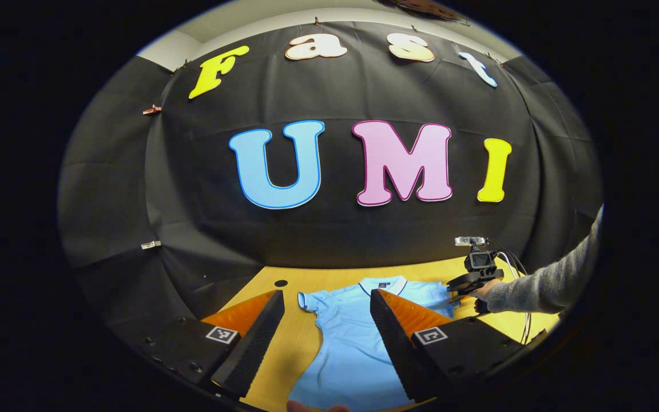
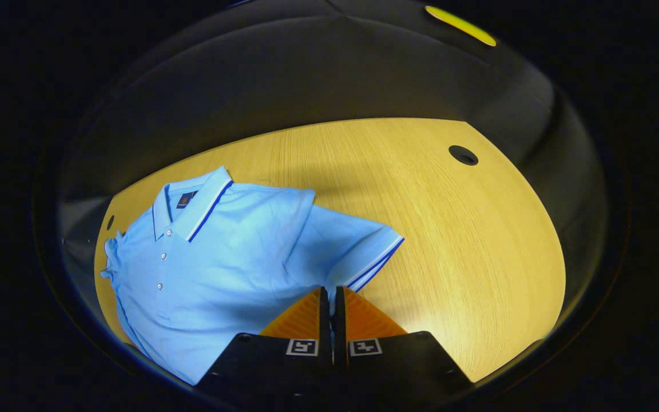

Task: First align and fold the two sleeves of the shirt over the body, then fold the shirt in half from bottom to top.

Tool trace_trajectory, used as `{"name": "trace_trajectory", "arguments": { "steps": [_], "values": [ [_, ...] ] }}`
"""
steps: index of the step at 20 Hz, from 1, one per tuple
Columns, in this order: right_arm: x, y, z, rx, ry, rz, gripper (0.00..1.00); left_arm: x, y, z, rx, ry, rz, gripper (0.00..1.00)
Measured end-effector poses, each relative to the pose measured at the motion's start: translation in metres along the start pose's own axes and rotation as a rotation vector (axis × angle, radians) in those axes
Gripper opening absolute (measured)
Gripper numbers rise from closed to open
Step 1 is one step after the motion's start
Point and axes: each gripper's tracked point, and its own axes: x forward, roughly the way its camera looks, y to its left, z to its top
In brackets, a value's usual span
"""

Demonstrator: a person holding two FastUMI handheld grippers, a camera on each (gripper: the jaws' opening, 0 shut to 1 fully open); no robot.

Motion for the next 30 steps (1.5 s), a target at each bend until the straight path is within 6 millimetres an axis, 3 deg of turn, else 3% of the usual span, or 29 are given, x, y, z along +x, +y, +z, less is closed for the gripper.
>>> {"name": "trace_trajectory", "arguments": {
  "steps": [4, 8, 12, 16, 20, 23, 26, 30],
  "values": [
    [-0.007, -0.004, 0.007, -0.031, -0.06, 0.008, 0.05, 0.0, 0.004, -0.001, 0.003, 0.004, -0.006, 0.96],
    [-0.024, 0.017, 0.021, -0.041, -0.122, 0.049, 0.05, 0.001, 0.008, -0.004, -0.003, 0.007, -0.009, 0.96],
    [-0.044, 0.064, 0.04, -0.063, -0.179, 0.134, 0.04, -0.002, 0.022, -0.01, -0.02, 0.011, 0.005, 0.96],
    [-0.059, 0.126, 0.045, -0.153, -0.2, 0.223, 0.05, -0.009, 0.04, -0.017, -0.031, 0.017, 0.035, 0.96],
    [-0.06, 0.187, 0.029, -0.249, -0.176, 0.289, 0.04, -0.015, 0.057, -0.021, -0.046, 0.025, 0.073, 0.96],
    [-0.052, 0.218, 0.006, -0.3, -0.133, 0.316, 0.04, -0.021, 0.069, -0.027, -0.057, 0.036, 0.098, 0.96],
    [-0.038, 0.233, -0.017, -0.346, -0.086, 0.319, 0.05, -0.025, 0.079, -0.031, -0.066, 0.045, 0.124, 0.96],
    [-0.031, 0.243, -0.032, -0.38, -0.057, 0.317, 0.05, -0.029, 0.089, -0.035, -0.075, 0.054, 0.147, 0.96]
  ]
}}
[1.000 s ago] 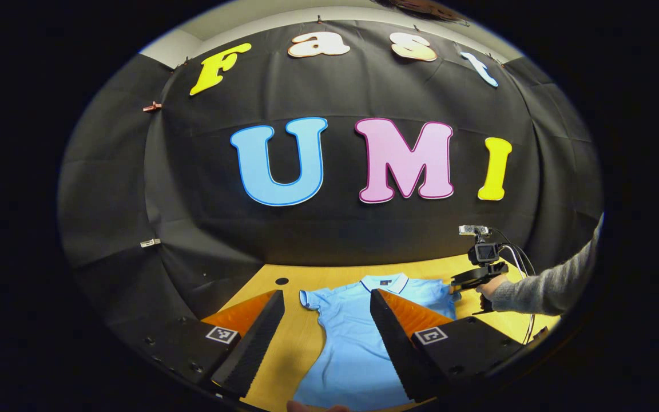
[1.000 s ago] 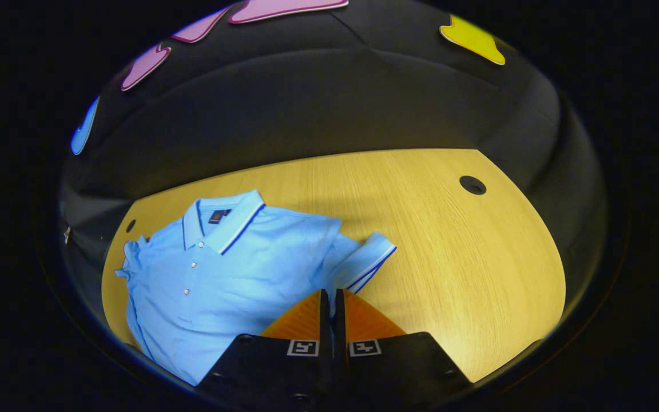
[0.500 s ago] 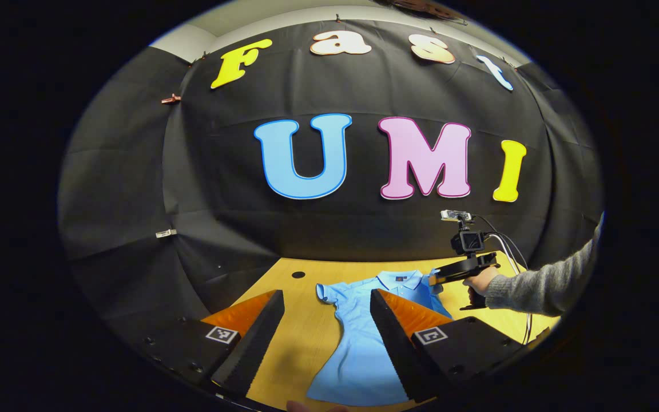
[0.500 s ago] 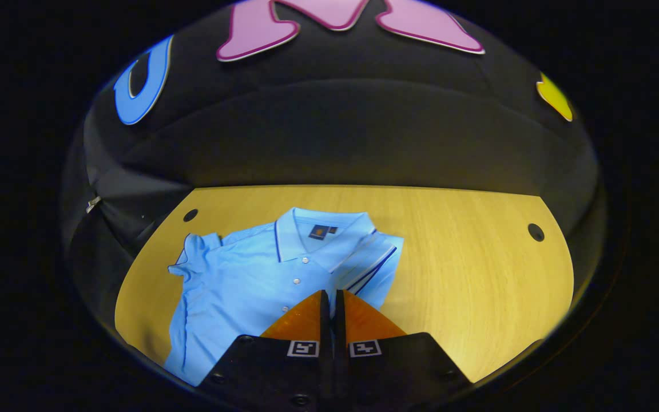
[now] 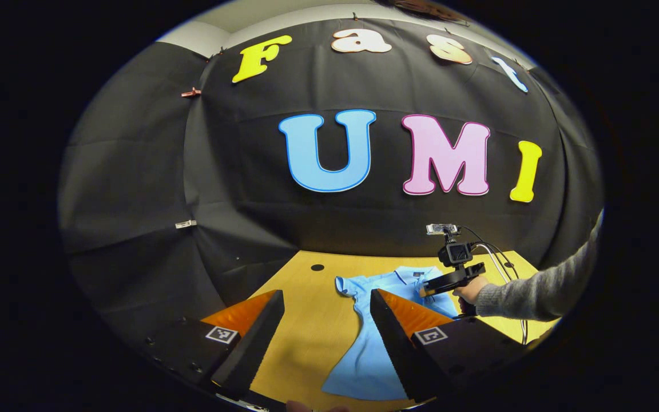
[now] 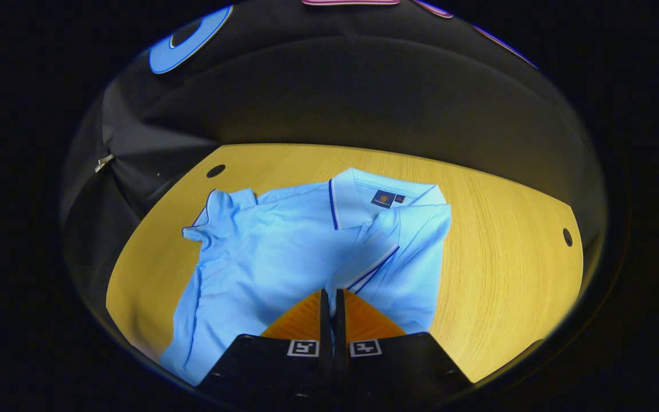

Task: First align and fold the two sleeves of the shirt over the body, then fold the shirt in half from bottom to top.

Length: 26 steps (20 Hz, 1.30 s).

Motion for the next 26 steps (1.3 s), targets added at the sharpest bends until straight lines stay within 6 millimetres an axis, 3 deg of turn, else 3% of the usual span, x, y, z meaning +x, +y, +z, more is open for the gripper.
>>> {"name": "trace_trajectory", "arguments": {
  "steps": [14, 16, 20, 22, 23, 26],
  "values": [
    [0.012, 0.004, -0.018, -0.029, 0.052, -0.032, 0.05, 0.0, 0.007, -0.007, -0.013, 0.016, 0.012, 0.96],
    [0.011, 0.004, -0.021, -0.038, 0.053, -0.036, 0.11, 0.0, 0.005, -0.01, -0.021, 0.018, -0.001, 0.96],
    [0.009, 0.013, -0.02, 0.007, 0.04, 0.001, 0.3, 0.004, 0.008, -0.012, -0.021, 0.018, 0.0, 0.96],
    [0.007, 0.013, -0.019, 0.011, 0.029, -0.006, 0.5, 0.008, 0.008, -0.01, -0.013, 0.014, 0.0, 0.96],
    [0.005, 0.012, -0.019, 0.013, 0.017, -0.011, 0.5, 0.01, 0.007, -0.009, -0.008, 0.012, -0.003, 0.96],
    [-0.007, 0.013, -0.008, 0.046, -0.067, 0.006, 0.79, 0.026, -0.003, -0.005, 0.007, 0.001, -0.022, 0.96]
  ]
}}
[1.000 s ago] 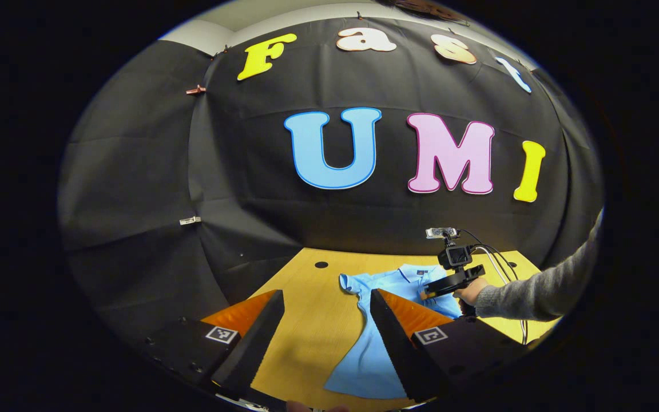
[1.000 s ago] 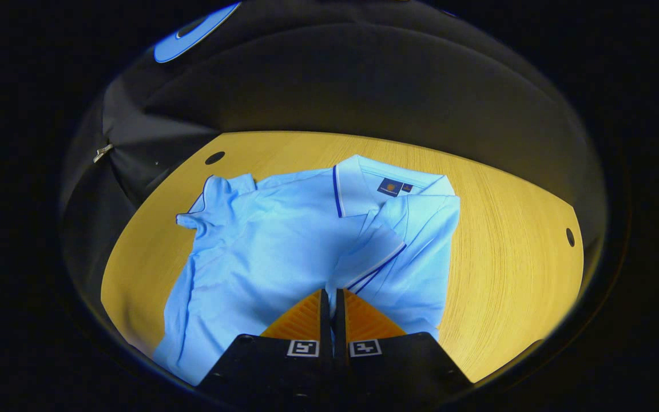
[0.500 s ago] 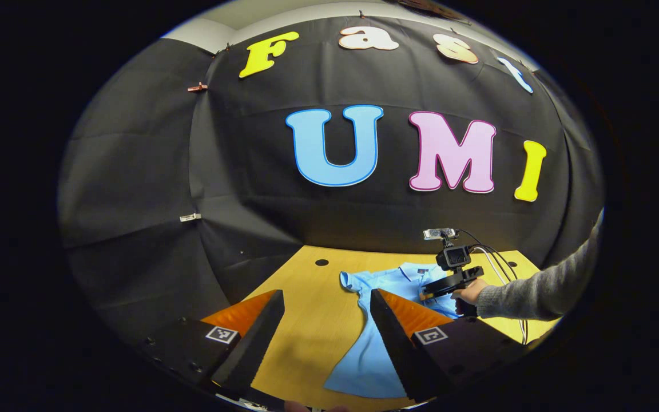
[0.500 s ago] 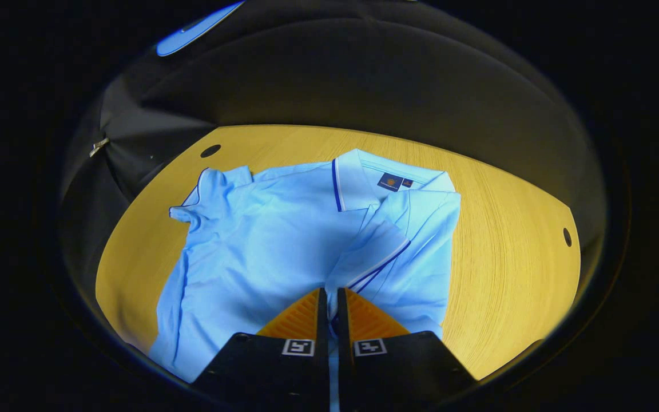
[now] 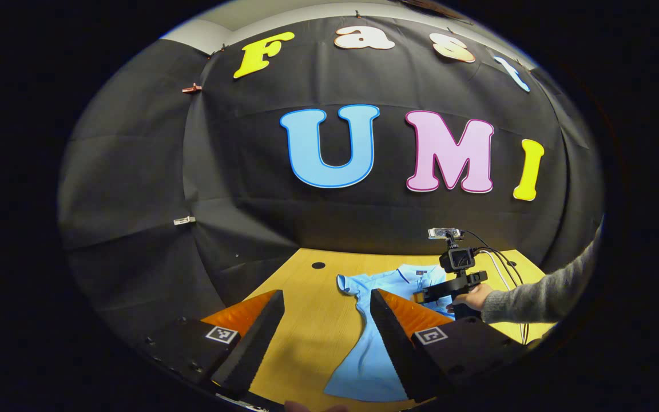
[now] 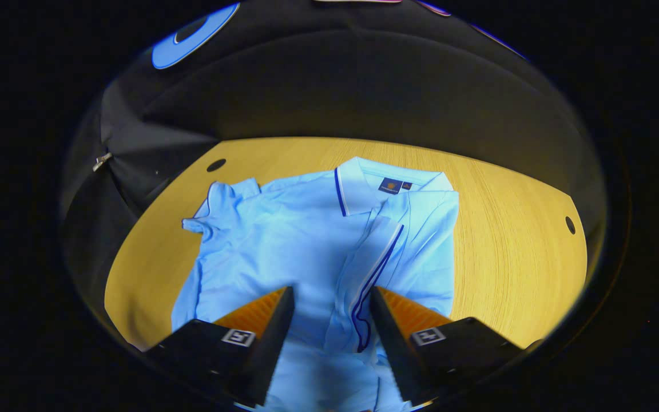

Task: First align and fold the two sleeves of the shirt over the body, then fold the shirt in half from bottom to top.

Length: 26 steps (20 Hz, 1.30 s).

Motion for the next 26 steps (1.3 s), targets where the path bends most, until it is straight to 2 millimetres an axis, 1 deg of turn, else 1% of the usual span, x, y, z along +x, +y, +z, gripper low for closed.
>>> {"name": "trace_trajectory", "arguments": {
  "steps": [1, 2, 4, 7, 9, 10, 12, 14, 16, 18, 19, 21, 23, 24, 26],
  "values": [
    [-0.005, 0.0, 0.006, 0.01, -0.032, 0.009, 1.0, 0.006, -0.003, 0.0, 0.005, -0.002, -0.004, 0.96],
    [-0.015, -0.002, 0.014, 0.018, -0.072, 0.014, 1.0, 0.015, -0.007, 0.001, 0.011, -0.003, -0.012, 0.96],
    [-0.035, -0.01, 0.032, 0.03, -0.15, 0.012, 0.98, 0.04, -0.018, 0.0, 0.018, -0.004, -0.029, 0.96],
    [-0.075, -0.024, 0.052, 0.03, -0.25, 0.007, 0.97, 0.09, -0.036, 0.001, 0.025, 0.002, -0.075, 0.96],
    [-0.101, -0.029, 0.056, 0.039, -0.281, 0.033, 0.97, 0.126, -0.047, 0.002, 0.016, 0.007, -0.112, 0.96],
    [-0.112, -0.034, 0.057, 0.04, -0.292, 0.037, 0.97, 0.145, -0.052, 0.0, 0.007, 0.018, -0.125, 0.96],
    [-0.135, -0.047, 0.056, 0.039, -0.318, 0.039, 0.97, 0.184, -0.062, -0.014, -0.03, 0.066, -0.158, 0.96],
    [-0.158, -0.06, 0.053, 0.05, -0.337, 0.041, 0.97, 0.219, -0.065, -0.03, -0.067, 0.127, -0.168, 0.96],
    [-0.177, -0.072, 0.049, 0.054, -0.352, 0.041, 0.97, 0.255, -0.061, -0.053, -0.089, 0.199, -0.157, 0.96],
    [-0.197, -0.089, 0.044, 0.051, -0.363, 0.032, 0.97, 0.284, -0.058, -0.083, -0.098, 0.285, -0.142, 0.96],
    [-0.204, -0.095, 0.042, 0.051, -0.367, 0.027, 0.97, 0.297, -0.058, -0.1, -0.104, 0.337, -0.139, 0.97],
    [-0.214, -0.107, 0.038, 0.052, -0.371, 0.015, 0.97, 0.318, -0.058, -0.135, -0.12, 0.449, -0.133, 0.97],
    [-0.225, -0.117, 0.031, 0.053, -0.369, 0.006, 0.97, 0.335, -0.055, -0.162, -0.127, 0.539, -0.112, 0.97],
    [-0.228, -0.121, 0.027, 0.056, -0.362, 0.006, 0.97, 0.343, -0.049, -0.173, -0.127, 0.569, -0.092, 0.97],
    [-0.231, -0.127, 0.019, 0.058, -0.35, 0.002, 0.97, 0.355, -0.041, -0.185, -0.123, 0.61, -0.062, 0.97]
  ]
}}
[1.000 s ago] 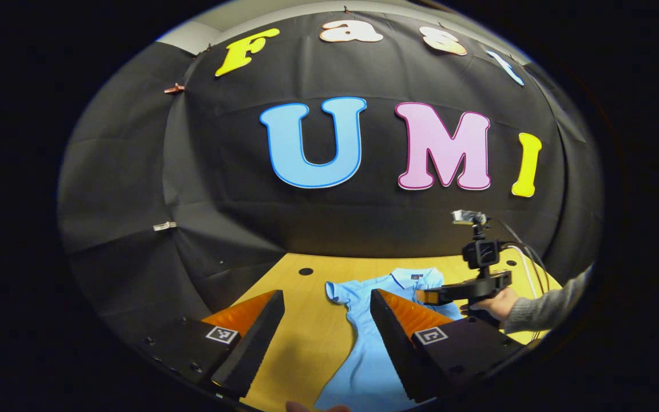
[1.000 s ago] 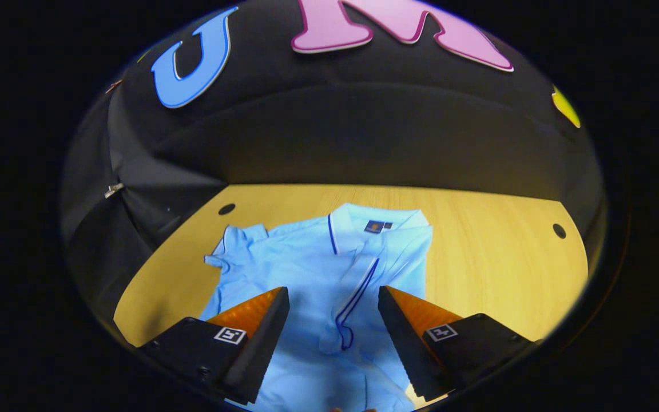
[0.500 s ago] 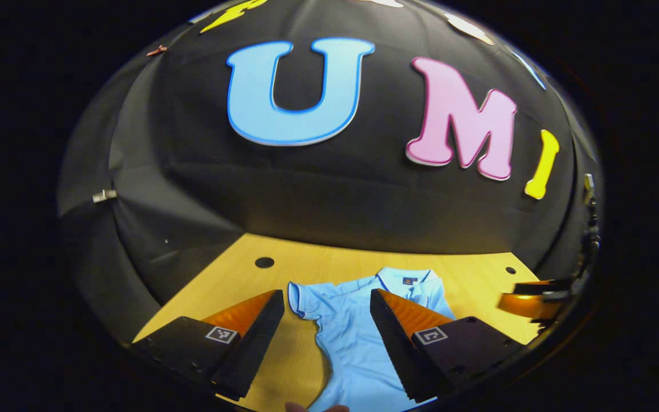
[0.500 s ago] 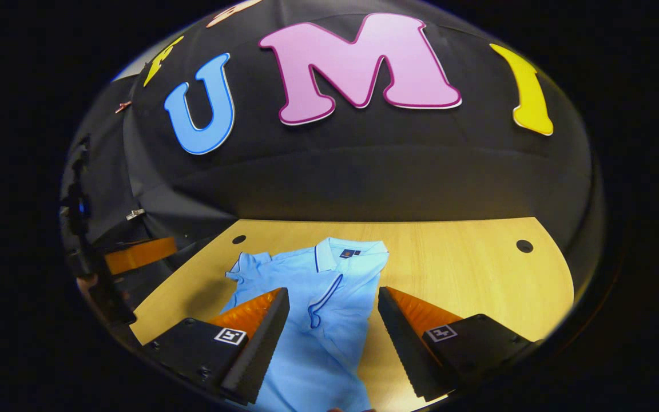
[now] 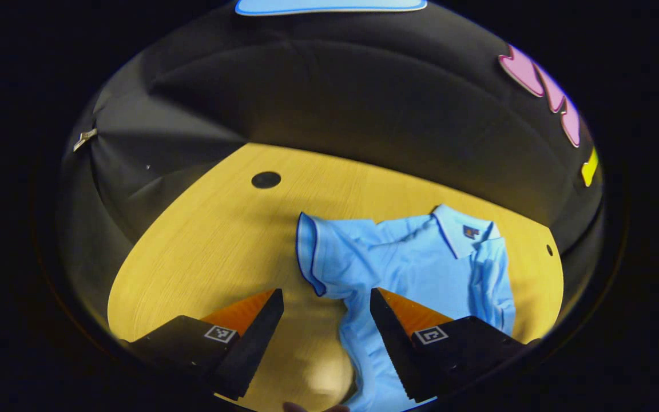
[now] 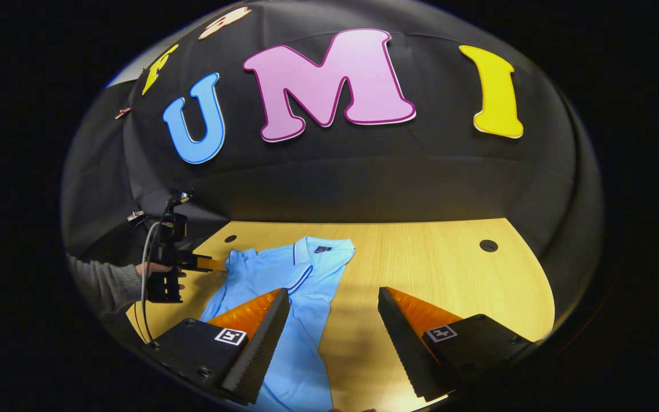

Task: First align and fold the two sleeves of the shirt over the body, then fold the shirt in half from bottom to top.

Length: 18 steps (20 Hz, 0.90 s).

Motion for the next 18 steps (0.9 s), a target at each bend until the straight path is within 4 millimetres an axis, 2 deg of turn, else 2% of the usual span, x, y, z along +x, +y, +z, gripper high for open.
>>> {"name": "trace_trajectory", "arguments": {
  "steps": [4, 6, 10, 13, 14, 15, 18],
  "values": [
    [-0.012, -0.004, -0.004, 0.013, 0.008, -0.004, 0.97, 0.023, 0.009, -0.005, -0.035, 0.043, 0.038, 0.97],
    [-0.015, -0.005, -0.006, 0.014, 0.009, -0.007, 0.97, 0.024, 0.014, -0.002, -0.05, 0.043, 0.051, 0.97],
    [-0.017, -0.005, -0.013, 0.025, 0.026, -0.01, 0.97, 0.032, 0.007, -0.002, -0.033, 0.065, 0.042, 0.97],
    [-0.019, -0.006, -0.016, 0.033, 0.036, -0.011, 0.97, 0.032, -0.002, -0.005, -0.064, 0.093, 0.031, 0.34],
    [-0.019, -0.005, -0.016, 0.035, 0.037, -0.008, 0.97, 0.032, -0.003, -0.004, -0.074, 0.1, 0.029, 0.34],
    [-0.021, -0.004, -0.016, 0.036, 0.036, -0.007, 0.97, 0.032, -0.003, -0.005, -0.088, 0.108, 0.025, 0.27],
    [-0.024, -0.005, -0.018, 0.041, 0.042, -0.007, 0.97, 0.032, -0.01, -0.003, -0.153, 0.124, -0.029, 0.16]
  ]
}}
